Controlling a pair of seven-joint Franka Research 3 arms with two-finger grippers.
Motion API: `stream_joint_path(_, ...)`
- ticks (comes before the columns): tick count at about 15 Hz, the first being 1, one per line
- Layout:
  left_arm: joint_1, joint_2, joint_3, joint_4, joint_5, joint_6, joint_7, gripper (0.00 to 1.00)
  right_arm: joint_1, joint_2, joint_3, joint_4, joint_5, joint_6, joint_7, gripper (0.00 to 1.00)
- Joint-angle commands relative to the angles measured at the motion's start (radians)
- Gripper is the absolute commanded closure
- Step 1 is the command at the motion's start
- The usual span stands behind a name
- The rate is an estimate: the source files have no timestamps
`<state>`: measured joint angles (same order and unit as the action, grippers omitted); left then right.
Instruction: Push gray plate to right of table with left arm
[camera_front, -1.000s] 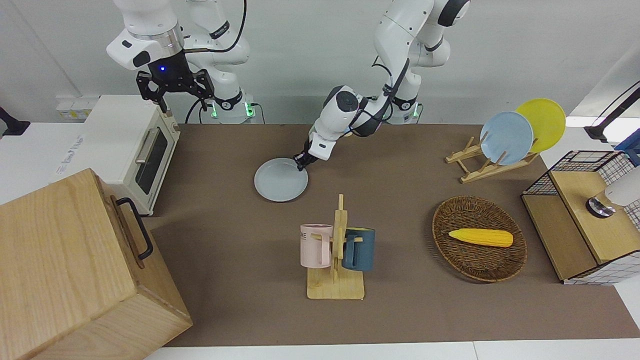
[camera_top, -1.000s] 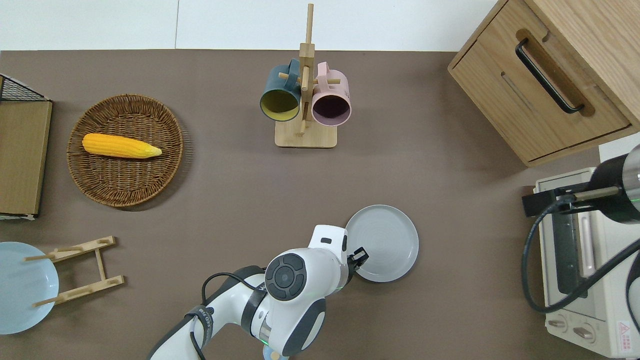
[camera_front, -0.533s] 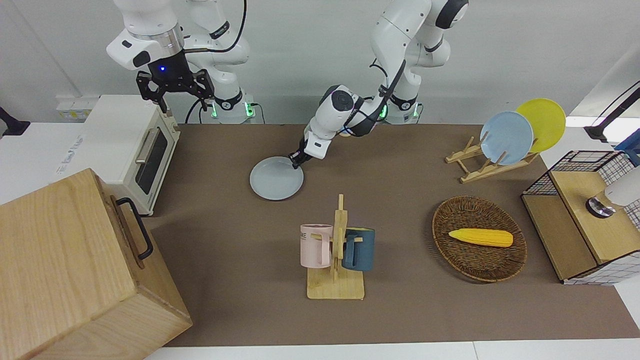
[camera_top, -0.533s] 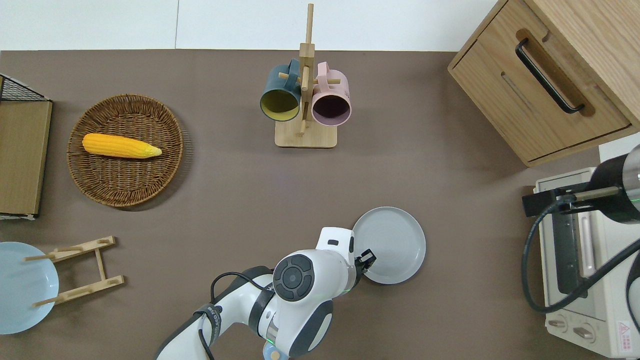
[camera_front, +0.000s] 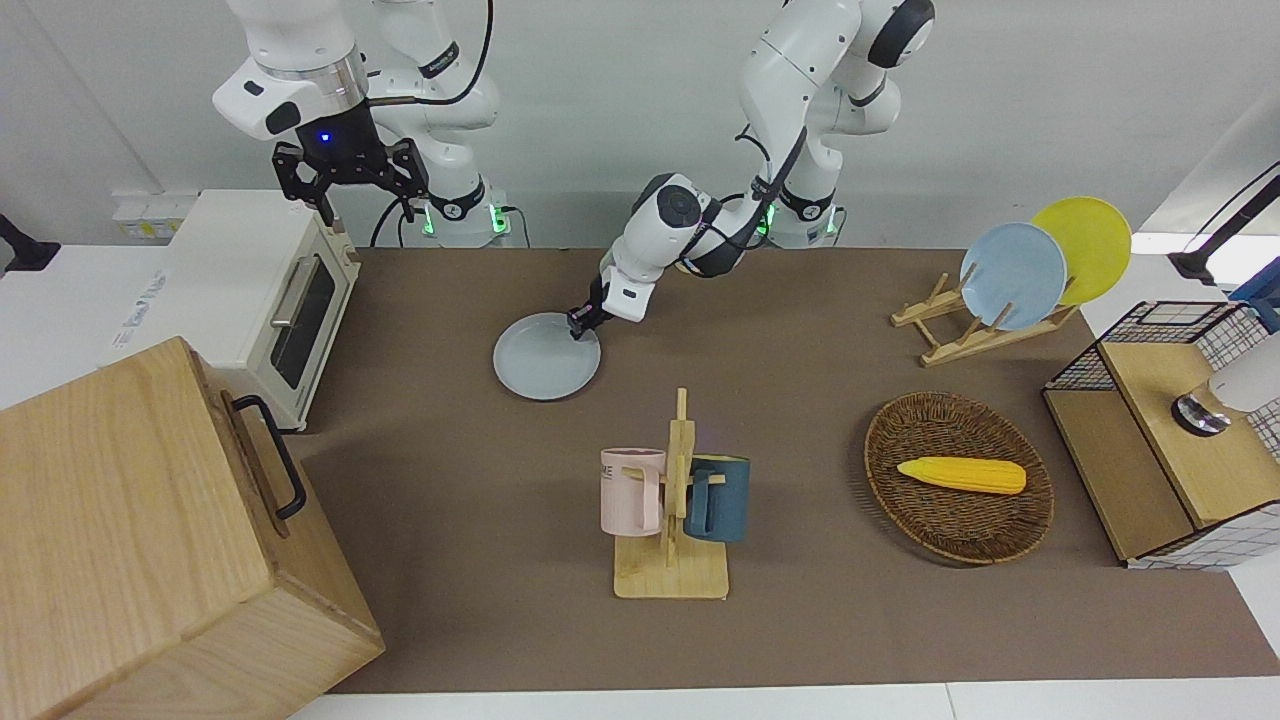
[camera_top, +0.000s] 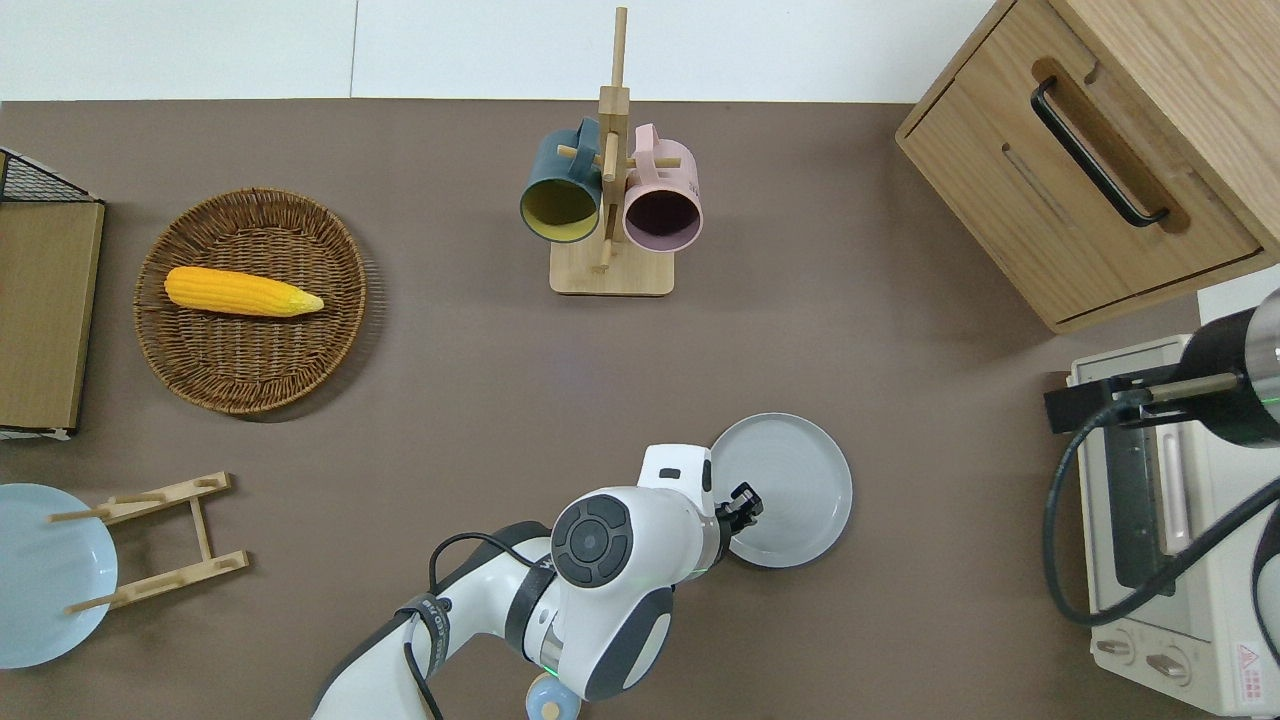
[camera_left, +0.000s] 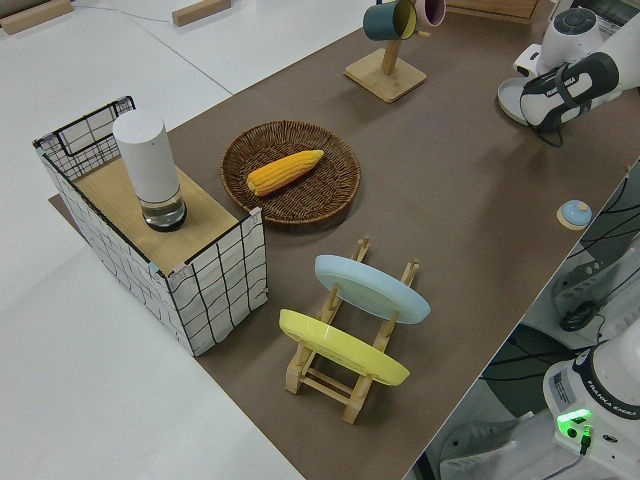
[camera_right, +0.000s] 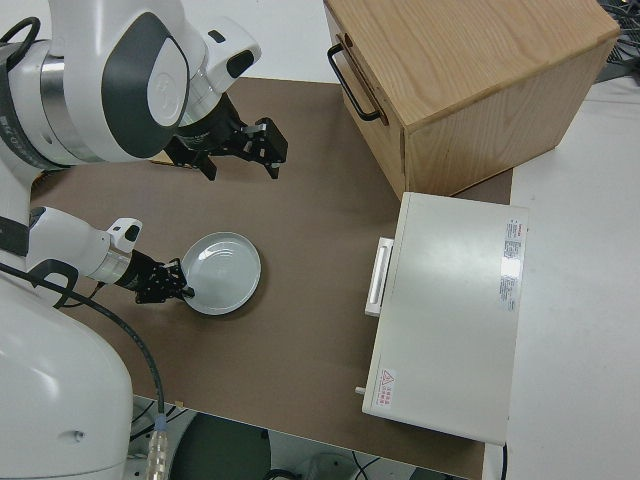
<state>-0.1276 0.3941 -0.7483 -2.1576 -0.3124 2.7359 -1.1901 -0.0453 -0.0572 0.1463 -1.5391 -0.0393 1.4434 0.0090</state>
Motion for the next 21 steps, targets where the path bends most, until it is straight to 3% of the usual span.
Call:
stream_joint_path(1, -0.01, 0.02, 0.003, 0.022, 0.001, -0.014, -0.025, 0.03, -0.007, -0.007, 0.002, -0.004, 0.002, -0.001, -0.02, 0.005)
stream_joint_path(11, 0.046, -0.132, 0.036, 0.022, 0.004, -0.318, 0.05, 0.02, -0.007, -0.007, 0.002, -0.004, 0.002, -0.001, -0.02, 0.005)
stream_joint_path(14, 0.046, -0.179, 0.11, 0.022, 0.004, -0.408, 0.15, 0.02, -0.007, -0.007, 0.001, -0.004, 0.002, -0.001, -0.02, 0.005)
stream_joint_path(21, 0.046, -0.336, 0.357, 0.028, 0.003, -0.692, 0.521, 0.02, -0.007, -0.007, 0.001, -0.004, 0.002, -0.001, -0.02, 0.005)
